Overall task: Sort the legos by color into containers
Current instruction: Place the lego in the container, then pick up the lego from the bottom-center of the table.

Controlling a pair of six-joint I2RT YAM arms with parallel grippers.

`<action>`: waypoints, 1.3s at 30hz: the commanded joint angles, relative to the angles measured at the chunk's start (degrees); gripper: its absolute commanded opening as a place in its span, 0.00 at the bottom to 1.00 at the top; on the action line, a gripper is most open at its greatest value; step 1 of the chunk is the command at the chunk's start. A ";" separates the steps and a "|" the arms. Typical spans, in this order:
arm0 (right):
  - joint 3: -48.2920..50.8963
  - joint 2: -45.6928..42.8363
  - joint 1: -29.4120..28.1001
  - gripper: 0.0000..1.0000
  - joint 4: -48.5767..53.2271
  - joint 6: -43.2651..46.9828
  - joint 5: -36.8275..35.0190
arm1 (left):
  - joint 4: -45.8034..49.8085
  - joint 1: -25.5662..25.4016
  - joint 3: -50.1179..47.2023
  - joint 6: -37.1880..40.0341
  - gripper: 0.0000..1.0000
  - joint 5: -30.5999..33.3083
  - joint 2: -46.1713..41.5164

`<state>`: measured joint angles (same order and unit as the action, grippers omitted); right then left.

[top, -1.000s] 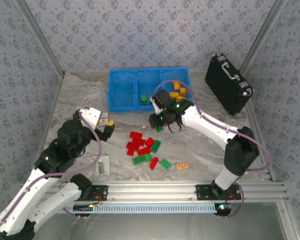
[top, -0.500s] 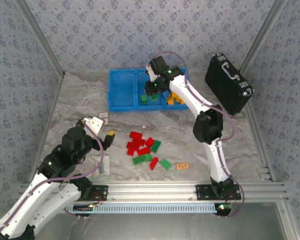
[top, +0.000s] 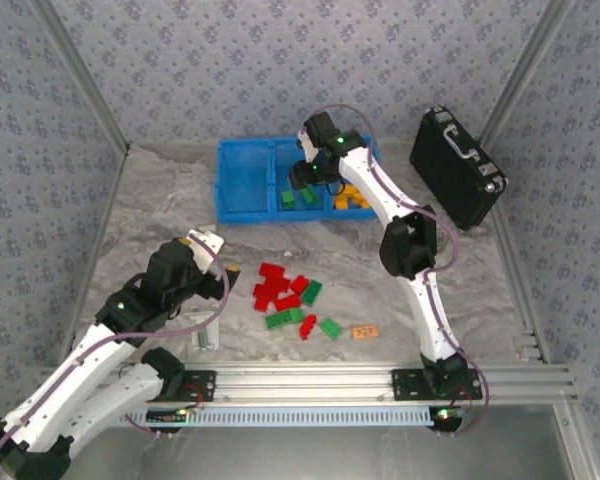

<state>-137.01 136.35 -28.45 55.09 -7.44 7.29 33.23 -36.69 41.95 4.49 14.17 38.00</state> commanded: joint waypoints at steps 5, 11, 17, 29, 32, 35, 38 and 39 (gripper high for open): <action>18.84 -15.93 -4.03 0.66 -4.27 1.96 -2.01 | 1.04 0.39 2.08 -0.78 1.00 -0.70 -0.75; 45.30 -31.24 -10.91 0.74 -12.25 1.42 -4.01 | 0.80 0.39 1.55 -0.45 1.00 -0.59 -1.44; 62.44 -41.01 -13.49 0.76 -17.64 -6.18 -2.91 | 0.57 0.39 1.67 -1.05 1.00 -2.07 -1.11; 81.60 -50.16 -23.42 0.86 -24.67 -19.80 -5.75 | 0.21 0.41 1.79 -1.94 1.00 -4.11 0.27; 83.80 -53.02 -26.45 0.86 -23.47 -20.65 -7.33 | 0.35 0.39 1.57 -2.35 1.00 -4.06 -0.14; 86.53 -56.77 -28.84 0.86 -21.77 -21.95 -9.51 | 0.34 0.39 1.30 -2.36 1.00 -4.24 -0.66; 89.04 -60.46 -31.94 0.86 -20.98 -22.74 -12.87 | 0.21 0.40 1.20 -2.34 1.00 -4.30 -0.98; 90.21 -61.21 -32.75 0.86 -20.90 -23.18 -13.90 | 0.10 0.40 1.12 -2.44 1.00 -4.29 -1.07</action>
<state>-49.06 77.62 -59.35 32.21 -27.99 -1.93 33.28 -36.64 41.98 2.92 11.09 37.74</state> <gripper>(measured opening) 0.859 0.999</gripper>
